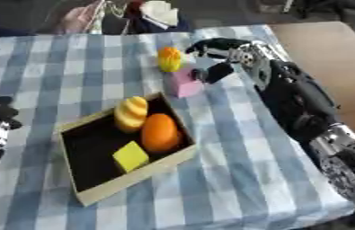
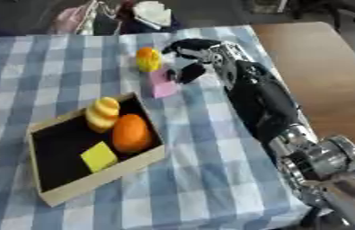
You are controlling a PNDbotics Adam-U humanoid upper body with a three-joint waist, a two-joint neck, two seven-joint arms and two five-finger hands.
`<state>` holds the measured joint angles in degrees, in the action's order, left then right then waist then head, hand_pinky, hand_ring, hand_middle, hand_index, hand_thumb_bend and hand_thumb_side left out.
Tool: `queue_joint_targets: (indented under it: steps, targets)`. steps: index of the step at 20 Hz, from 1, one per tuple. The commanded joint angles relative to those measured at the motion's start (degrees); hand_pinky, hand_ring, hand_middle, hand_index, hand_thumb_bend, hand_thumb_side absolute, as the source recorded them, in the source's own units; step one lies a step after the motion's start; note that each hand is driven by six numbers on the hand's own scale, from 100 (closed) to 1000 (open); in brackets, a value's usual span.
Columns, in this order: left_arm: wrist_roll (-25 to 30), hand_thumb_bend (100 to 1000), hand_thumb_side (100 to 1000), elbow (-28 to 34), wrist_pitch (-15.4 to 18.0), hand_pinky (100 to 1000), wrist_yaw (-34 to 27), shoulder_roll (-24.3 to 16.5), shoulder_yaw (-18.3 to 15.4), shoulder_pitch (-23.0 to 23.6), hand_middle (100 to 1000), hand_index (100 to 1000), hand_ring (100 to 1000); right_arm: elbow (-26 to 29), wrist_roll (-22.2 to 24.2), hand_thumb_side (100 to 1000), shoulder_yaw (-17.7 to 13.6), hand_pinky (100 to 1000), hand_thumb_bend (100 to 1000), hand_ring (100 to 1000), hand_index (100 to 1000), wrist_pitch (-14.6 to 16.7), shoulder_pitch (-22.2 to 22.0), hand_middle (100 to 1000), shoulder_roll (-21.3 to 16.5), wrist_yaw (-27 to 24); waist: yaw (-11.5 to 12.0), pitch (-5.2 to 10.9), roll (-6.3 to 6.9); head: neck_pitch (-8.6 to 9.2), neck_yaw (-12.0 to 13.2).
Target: Pick up objects on the table and place them in the box.
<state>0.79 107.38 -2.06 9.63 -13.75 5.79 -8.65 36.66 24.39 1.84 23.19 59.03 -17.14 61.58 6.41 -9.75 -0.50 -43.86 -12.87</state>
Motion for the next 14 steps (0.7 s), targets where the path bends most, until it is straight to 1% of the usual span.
queue_joint_targets:
  steps: [1,2,3,4,5,8,11,13,14]
  targets:
    - [0.31,166,624,0.59,0.19,641,-0.18,-0.01,0.08,-0.56,562,741,543,-0.47,1.11,469,-0.27,893,145,899,989,0.07,1.08,960,-0.17,2.32,0.21,-0.04,-0.35,-0.26,-0.39]
    - [0.32,166,624,0.56,0.20,641,-0.15,0.06,0.05,-0.53,562,741,543,-0.46,1.31,498,-0.36,892,148,895,987,0.23,1.06,956,-0.17,2.45,0.22,-0.05,-0.36,-0.26,-0.40]
    - [0.30,166,624,0.53,0.21,641,-0.14,0.11,0.02,-0.51,562,741,543,-0.37,1.36,508,-0.50,890,144,893,986,0.36,1.01,952,-0.19,2.26,0.21,-0.06,-0.37,-0.26,-0.41]
    - [0.27,167,623,0.52,0.22,641,-0.14,0.16,-0.02,-0.51,562,741,543,-0.15,1.22,557,-0.75,888,115,886,983,0.45,0.97,943,-0.26,1.63,0.19,-0.06,-0.38,-0.26,-0.42]
    - [0.24,167,623,0.51,0.24,641,-0.15,0.18,-0.04,-0.52,562,741,543,0.18,1.12,560,-0.90,887,112,885,982,0.53,0.93,941,-0.40,0.70,0.17,-0.07,-0.41,-0.26,-0.42]
    - [0.17,167,624,0.47,0.24,641,-0.14,0.18,-0.11,-0.47,562,741,543,2.10,1.51,594,-0.51,886,100,876,978,1.47,1.14,924,-1.16,-3.03,0.02,-0.04,-0.56,-0.26,-0.43]
    - [0.13,167,625,0.36,0.25,641,-0.08,0.19,-0.14,-0.41,562,741,543,4.11,3.17,637,0.41,885,100,873,977,2.32,1.07,912,-2.00,-7.27,-0.16,0.00,-0.75,-0.26,-0.41]
    - [0.10,166,626,0.29,0.25,641,-0.04,0.22,-0.16,-0.37,562,741,543,5.21,4.62,654,1.37,884,134,871,980,2.97,0.93,904,-2.33,-9.25,-0.27,0.04,-0.84,-0.26,-0.37]
    - [0.11,167,627,0.26,0.26,641,-0.01,0.22,-0.15,-0.37,562,741,543,5.63,5.57,655,2.13,885,195,878,988,3.44,0.86,909,-2.42,-9.58,-0.29,0.06,-0.87,-0.26,-0.36]
